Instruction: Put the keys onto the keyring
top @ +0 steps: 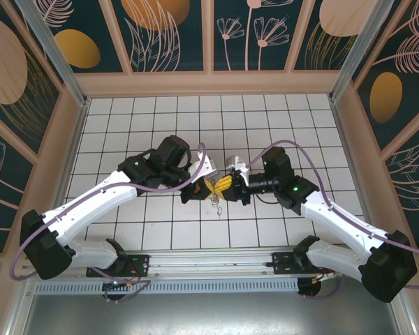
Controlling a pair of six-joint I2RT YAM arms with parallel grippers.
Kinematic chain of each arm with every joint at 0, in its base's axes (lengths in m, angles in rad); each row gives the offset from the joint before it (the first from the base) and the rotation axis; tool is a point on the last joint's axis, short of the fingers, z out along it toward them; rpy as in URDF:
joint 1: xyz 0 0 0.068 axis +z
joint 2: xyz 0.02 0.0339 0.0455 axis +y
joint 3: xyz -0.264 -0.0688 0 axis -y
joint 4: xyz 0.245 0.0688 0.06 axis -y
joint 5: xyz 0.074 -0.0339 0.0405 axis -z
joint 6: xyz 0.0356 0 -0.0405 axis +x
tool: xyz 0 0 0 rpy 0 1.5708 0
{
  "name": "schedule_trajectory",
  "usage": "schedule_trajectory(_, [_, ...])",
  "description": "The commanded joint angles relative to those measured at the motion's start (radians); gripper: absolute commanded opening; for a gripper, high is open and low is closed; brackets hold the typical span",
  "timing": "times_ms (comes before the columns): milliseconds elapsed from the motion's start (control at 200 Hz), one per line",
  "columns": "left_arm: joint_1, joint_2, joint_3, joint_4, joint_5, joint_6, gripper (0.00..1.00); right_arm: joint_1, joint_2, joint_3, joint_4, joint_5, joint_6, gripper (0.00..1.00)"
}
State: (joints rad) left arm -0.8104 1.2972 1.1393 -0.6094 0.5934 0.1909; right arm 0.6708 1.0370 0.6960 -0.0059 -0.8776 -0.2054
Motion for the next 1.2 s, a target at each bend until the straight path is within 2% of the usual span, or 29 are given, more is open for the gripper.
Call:
schedule_trajectory(0, [-0.008,-0.005,0.033,0.028,0.032,0.005,0.00,0.011,0.007,0.031,0.014,-0.020,-0.004,0.07])
schedule_trajectory(85, [-0.008,-0.012,0.028,0.031,0.024,0.000,0.00,0.010,-0.001,0.032,0.000,-0.014,-0.014,0.02])
schedule_trajectory(155, [-0.008,-0.020,0.020,0.037,0.025,-0.006,0.00,0.010,-0.009,0.035,-0.013,-0.008,-0.018,0.01])
schedule_trajectory(315, [-0.008,-0.037,0.007,0.049,0.032,-0.017,0.00,0.010,-0.014,0.046,-0.055,0.007,-0.036,0.22])
schedule_trajectory(395, [-0.007,-0.042,0.010,0.049,0.036,-0.017,0.00,0.010,-0.012,0.048,-0.075,0.010,-0.046,0.28])
schedule_trajectory(846, [-0.008,-0.042,0.023,0.011,0.021,0.003,0.00,0.010,0.002,0.064,-0.142,0.000,-0.080,0.30])
schedule_trajectory(906, [-0.009,-0.042,0.023,0.009,0.021,0.003,0.00,0.010,0.004,0.068,-0.144,0.000,-0.083,0.27])
schedule_trajectory(1196, [-0.008,-0.044,0.033,0.006,0.022,0.002,0.00,0.009,0.017,0.072,-0.137,-0.002,-0.099,0.00])
